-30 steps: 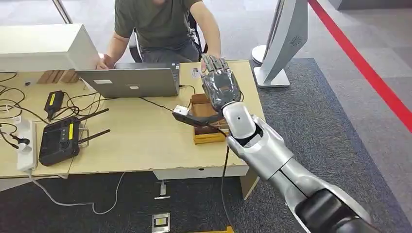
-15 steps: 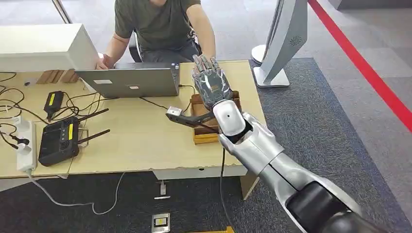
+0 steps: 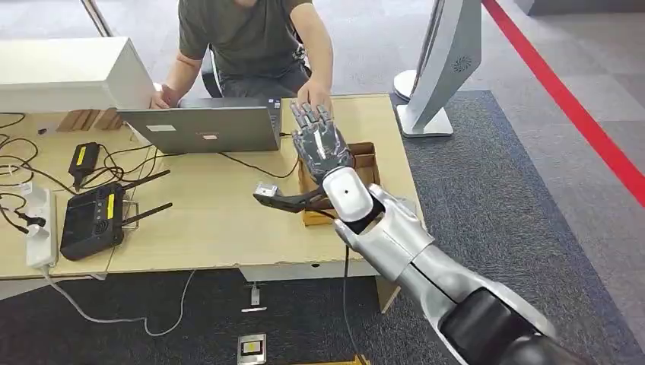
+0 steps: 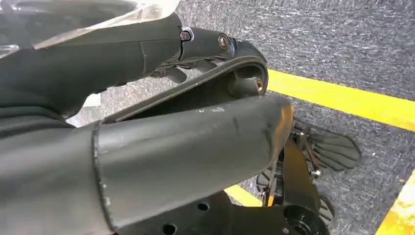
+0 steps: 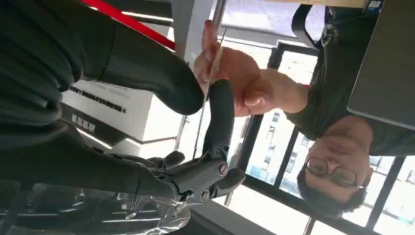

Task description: Pass the card to the sensor for recognition and then transmit it.

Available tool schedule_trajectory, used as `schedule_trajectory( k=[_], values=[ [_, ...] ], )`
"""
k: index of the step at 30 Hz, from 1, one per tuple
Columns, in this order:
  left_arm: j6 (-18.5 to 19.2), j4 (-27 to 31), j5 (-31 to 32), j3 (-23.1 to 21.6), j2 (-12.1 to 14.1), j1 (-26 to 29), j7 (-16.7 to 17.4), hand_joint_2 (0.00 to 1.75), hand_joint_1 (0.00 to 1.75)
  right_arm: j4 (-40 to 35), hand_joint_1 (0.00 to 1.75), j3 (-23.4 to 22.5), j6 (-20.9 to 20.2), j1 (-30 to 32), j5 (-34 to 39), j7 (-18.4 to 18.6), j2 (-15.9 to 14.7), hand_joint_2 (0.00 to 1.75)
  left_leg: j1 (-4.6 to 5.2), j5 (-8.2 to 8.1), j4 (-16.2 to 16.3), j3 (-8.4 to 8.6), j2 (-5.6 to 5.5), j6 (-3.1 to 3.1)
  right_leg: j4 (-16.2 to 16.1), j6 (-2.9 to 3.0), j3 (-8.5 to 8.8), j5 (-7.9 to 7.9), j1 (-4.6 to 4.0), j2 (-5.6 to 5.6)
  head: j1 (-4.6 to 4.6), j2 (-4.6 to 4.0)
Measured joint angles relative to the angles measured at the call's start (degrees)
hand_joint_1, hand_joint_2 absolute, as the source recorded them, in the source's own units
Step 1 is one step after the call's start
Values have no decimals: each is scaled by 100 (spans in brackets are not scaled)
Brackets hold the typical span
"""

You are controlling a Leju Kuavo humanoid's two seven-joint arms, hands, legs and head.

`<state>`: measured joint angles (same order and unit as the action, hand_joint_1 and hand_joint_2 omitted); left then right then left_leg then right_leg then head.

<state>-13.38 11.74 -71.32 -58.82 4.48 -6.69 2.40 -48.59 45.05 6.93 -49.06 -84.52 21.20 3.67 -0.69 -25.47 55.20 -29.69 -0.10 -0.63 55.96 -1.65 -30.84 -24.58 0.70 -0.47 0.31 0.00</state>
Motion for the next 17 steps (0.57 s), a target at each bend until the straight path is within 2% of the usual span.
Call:
schedule_trajectory(
  k=[5,10,17],
  values=[
    [-4,0,-28,0,-7,1,4,0,0,-22,0,13,-35,84,-96,-112,9,0,0,0,0,1,0,0,0,0,0,0,0,0,-2,0],
    [-46,0,-74,0,-11,4,24,0,0,-90,0,13,-273,150,-218,-116,-9,0,0,0,0,2,1,0,0,0,0,0,0,0,0,0],
    [-68,0,-101,0,-13,11,61,0,0,-170,0,-11,-286,161,-284,-114,-98,0,1,0,0,2,1,0,0,0,0,1,0,0,-2,0]
  ],
)
